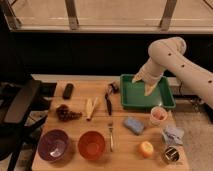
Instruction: Place brush in purple bowl
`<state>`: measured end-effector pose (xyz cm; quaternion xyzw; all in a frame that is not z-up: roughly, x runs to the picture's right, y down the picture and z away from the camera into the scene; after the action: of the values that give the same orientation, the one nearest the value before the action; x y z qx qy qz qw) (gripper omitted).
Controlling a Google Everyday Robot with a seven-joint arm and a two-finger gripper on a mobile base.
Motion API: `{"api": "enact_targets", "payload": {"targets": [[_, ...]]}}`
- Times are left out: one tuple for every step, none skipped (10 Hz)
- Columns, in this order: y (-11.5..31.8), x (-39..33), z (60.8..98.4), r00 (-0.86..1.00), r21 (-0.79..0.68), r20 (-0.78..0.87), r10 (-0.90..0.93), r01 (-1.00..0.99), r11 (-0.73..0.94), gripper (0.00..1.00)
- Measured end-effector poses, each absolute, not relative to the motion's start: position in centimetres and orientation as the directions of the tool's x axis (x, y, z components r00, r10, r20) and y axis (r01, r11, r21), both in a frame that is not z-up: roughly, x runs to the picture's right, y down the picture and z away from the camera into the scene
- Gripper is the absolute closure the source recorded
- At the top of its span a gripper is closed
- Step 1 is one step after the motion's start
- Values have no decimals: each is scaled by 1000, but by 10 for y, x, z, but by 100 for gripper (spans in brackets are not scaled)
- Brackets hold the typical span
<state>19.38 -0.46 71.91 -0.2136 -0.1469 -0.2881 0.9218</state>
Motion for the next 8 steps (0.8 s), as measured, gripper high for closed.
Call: {"api": "enact_targets", "payload": {"targets": [[-5, 192, 720, 789, -308, 396, -470, 596, 741, 40], [-5, 192, 719, 788, -307, 399, -468, 596, 742, 40], [-3, 197, 719, 786, -314, 400, -470, 600, 736, 40], [-2, 194, 722, 775, -312, 404, -485, 615, 724, 40], [-3, 185, 728, 757, -305, 413, -506, 639, 706, 40], [-6, 177, 732, 745, -296, 419, -520, 653, 697, 40], [-10, 163, 741, 727, -281, 436, -530, 669, 688, 40], [-13, 147, 754, 706, -265, 457, -540, 688, 676, 40]]}}
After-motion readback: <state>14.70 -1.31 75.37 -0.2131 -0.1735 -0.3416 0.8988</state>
